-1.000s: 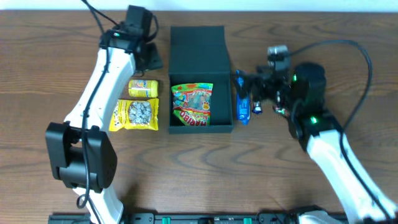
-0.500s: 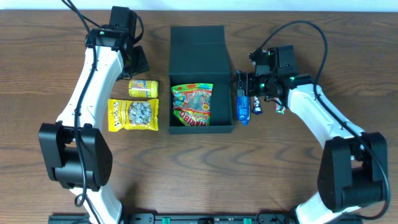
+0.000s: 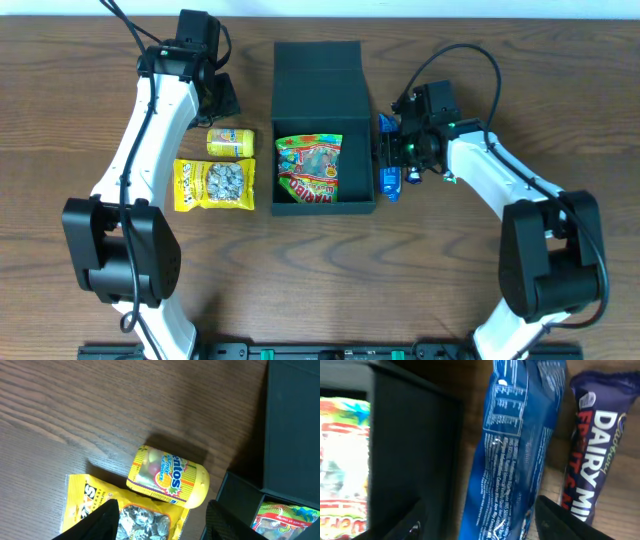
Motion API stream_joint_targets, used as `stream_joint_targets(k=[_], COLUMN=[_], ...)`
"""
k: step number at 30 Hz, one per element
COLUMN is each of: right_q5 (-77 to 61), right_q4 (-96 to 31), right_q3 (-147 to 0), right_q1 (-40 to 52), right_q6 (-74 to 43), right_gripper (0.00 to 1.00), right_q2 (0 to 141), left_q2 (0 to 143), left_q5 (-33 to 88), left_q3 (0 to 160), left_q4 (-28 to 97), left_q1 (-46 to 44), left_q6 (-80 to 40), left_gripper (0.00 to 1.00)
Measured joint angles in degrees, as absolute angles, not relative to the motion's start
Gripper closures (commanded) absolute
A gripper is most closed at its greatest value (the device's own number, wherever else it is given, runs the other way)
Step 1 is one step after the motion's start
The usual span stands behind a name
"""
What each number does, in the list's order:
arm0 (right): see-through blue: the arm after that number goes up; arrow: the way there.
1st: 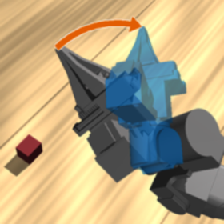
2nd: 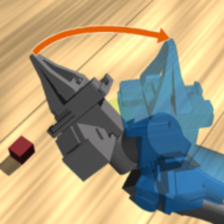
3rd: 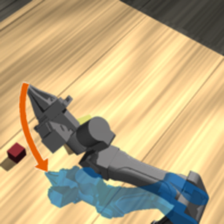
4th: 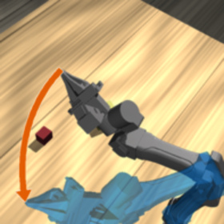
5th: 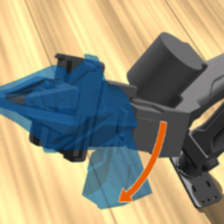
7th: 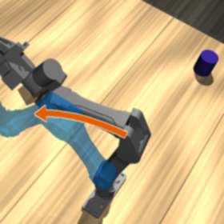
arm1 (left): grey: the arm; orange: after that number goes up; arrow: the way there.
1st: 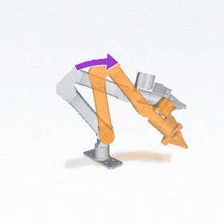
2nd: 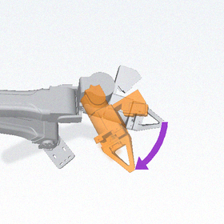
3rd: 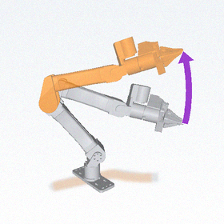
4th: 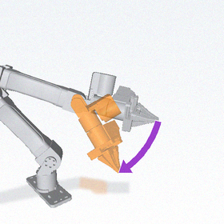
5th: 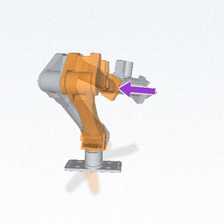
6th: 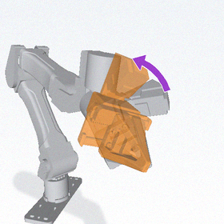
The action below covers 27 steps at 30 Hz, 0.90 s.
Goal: Pack container
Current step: 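Grasp the blue wrapped bar with the right gripper, then place the blue bar into the box's right side with the right gripper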
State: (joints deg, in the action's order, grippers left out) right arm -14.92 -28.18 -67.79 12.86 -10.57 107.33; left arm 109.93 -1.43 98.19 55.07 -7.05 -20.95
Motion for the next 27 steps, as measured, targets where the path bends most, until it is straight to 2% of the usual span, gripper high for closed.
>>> stream_joint_targets(k=[6,11,13,14,16,24,27], right_q5=[-13.2,-12.1,-11.9,-11.8,-11.6,-10.5,-10.6], right_q4=[-28.5,-28.5,-28.5,-29.1,-31.5,-49.5,-55.9], right_q3=[-67.8,-67.8,-67.8,-68.2,-69.9,-91.4,-98.4], right_q1=[13.7,14.2,14.2,14.2,14.2,14.2,14.4], right_q6=[-9.9,-9.1,-9.0,-9.0,-8.7,-7.7,-7.4], right_gripper=[0.33,0.52,0.56,0.62,0.69,0.78,0.76], right_q2=[109.8,111.3,111.3,111.3,111.6,112.3,112.2], left_q2=[109.9,109.9,109.9,109.9,109.9,109.9,109.9], left_q5=[-1.4,-1.4,-1.4,-1.4,-1.4,-1.3,-1.3], left_q3=[98.2,98.2,98.2,98.2,98.2,98.2,98.2], left_q4=[55.1,55.1,55.1,55.1,55.1,55.1,55.1], left_q1=[-7.0,-7.1,-7.0,-7.1,-7.0,-7.0,-7.1], left_q6=[-20.9,-20.9,-20.9,-20.9,-20.9,-20.9,-20.9], left_gripper=[0.42,0.42,0.42,0.43,0.43,0.43,0.42])
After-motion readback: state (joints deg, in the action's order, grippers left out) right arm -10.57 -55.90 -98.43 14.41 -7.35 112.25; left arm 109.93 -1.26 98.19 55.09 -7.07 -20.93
